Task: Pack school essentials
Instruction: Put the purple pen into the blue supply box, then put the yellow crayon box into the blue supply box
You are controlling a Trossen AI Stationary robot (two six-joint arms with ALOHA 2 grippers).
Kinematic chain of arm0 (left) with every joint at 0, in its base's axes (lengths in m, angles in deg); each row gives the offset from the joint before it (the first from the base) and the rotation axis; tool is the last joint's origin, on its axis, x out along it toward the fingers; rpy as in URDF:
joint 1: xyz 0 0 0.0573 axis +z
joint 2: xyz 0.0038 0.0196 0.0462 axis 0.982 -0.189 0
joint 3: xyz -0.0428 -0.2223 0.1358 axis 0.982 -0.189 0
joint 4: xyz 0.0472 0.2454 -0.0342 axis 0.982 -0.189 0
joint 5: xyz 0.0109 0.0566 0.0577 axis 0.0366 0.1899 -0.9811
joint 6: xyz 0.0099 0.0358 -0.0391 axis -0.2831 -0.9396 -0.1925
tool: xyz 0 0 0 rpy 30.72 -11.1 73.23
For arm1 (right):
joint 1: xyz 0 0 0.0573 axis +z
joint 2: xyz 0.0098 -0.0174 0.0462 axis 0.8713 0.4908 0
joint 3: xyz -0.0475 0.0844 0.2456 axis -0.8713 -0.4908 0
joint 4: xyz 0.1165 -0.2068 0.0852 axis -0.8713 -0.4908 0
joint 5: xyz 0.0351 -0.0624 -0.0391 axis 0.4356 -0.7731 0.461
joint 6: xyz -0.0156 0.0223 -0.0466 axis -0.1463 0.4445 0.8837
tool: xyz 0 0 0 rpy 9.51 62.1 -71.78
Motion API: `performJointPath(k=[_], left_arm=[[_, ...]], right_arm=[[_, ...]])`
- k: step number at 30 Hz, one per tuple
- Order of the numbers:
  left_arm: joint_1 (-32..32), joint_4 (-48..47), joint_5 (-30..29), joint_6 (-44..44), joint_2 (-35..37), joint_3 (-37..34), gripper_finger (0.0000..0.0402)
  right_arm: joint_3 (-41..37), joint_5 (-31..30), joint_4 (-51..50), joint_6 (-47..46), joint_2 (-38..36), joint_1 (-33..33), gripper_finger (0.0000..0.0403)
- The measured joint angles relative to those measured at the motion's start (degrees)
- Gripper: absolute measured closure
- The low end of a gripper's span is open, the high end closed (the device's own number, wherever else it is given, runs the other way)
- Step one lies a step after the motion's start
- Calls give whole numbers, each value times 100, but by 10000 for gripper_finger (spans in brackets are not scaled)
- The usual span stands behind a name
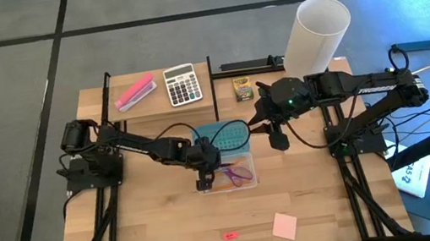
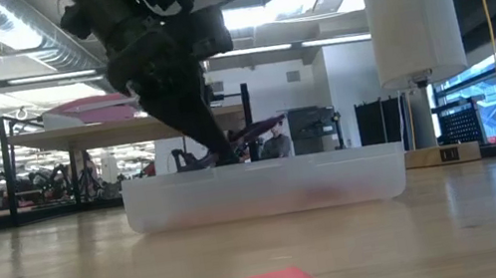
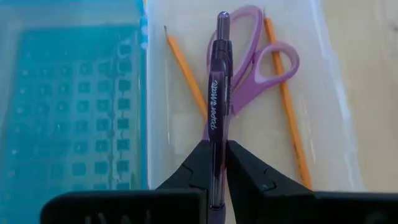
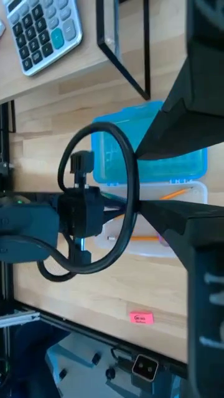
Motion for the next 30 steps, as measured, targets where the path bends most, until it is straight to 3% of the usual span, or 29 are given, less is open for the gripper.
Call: performJointPath(k=[11, 20, 30], left_arm=[[-2, 7, -26, 3, -256, -2, 374], [9, 8, -472, 9, -250, -2, 356], [11, 8, -498, 9, -250, -2, 324]], right_arm=[[0, 0, -57, -9, 0, 0, 287], [0, -1, -57, -2, 0, 0, 287], [0, -7, -57, 125, 0, -2, 287]])
